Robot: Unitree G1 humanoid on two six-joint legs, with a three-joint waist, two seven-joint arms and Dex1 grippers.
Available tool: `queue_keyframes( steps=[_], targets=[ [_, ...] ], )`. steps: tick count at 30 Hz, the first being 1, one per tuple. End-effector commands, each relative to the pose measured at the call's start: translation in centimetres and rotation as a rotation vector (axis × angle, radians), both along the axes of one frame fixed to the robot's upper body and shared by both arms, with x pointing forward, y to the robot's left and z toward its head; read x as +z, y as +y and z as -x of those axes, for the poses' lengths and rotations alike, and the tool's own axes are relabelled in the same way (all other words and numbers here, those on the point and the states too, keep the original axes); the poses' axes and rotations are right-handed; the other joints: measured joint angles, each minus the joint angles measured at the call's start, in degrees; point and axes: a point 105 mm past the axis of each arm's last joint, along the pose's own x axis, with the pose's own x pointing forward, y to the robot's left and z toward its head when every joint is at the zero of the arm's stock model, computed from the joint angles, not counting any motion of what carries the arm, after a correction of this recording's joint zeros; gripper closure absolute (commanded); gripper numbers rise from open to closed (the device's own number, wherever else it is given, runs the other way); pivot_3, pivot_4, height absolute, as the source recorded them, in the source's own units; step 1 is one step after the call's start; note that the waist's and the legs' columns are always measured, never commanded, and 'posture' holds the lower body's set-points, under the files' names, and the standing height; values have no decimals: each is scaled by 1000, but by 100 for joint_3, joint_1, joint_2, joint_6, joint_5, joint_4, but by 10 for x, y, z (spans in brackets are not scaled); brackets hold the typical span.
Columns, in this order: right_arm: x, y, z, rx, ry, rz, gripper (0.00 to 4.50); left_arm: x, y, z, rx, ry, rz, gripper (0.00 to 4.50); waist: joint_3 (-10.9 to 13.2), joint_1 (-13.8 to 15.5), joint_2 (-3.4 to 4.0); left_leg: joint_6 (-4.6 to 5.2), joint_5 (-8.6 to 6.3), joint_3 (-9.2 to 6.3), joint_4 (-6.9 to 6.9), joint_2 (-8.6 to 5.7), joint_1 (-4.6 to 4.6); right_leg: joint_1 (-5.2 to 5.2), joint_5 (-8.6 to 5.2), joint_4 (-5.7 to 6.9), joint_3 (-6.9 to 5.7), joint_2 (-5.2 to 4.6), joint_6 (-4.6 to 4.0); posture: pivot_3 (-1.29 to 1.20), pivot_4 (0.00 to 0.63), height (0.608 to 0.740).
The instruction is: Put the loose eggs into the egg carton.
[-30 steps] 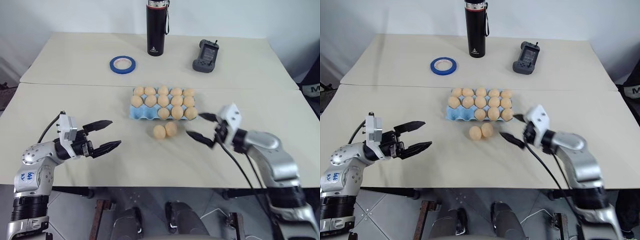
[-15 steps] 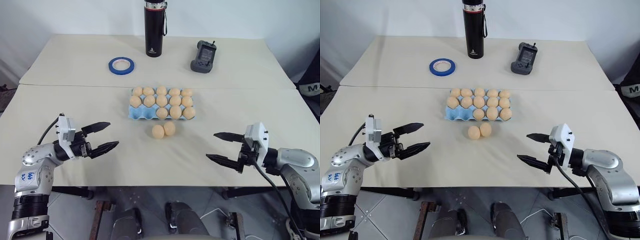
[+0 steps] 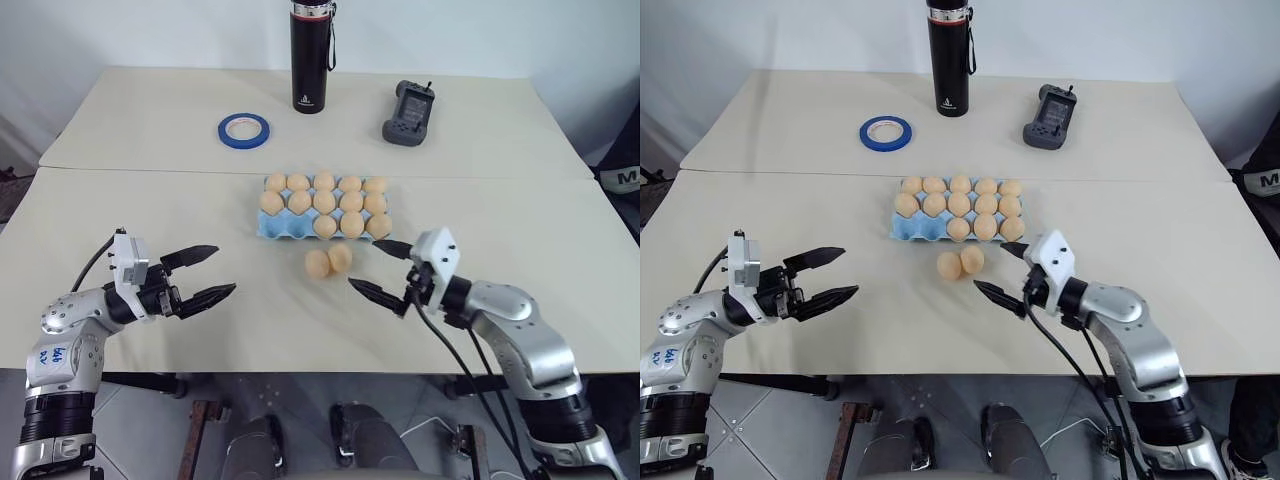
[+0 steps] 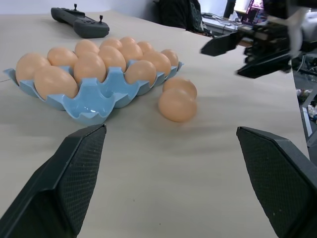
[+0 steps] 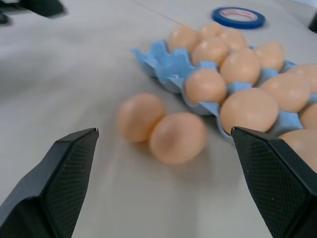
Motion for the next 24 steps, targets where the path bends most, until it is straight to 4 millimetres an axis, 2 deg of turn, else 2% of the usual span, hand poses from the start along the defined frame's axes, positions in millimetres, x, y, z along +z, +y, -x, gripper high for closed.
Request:
queue_keyframes(
  steps=[1,13,24],
  targets=[
    [1,6,-7,-22,-32,15,23,11,2,3,3,-47,-8,0,0,0,0,6,3,0,0,0,0,0,-1,0,0,0,-1,0,150,740],
    [-16,24,-21,-63,36,30,23,12,1,2,9,-52,-1,0,0,-16,0,7,3,-1,0,2,1,-2,-4,8,-3,3,-6,0,150,740],
    [-19,31,-34,-99,32,33,23,13,0,4,12,-55,0,0,0,-14,0,6,4,-1,0,3,1,-3,-4,11,-4,4,-7,0,150,740]
  ],
)
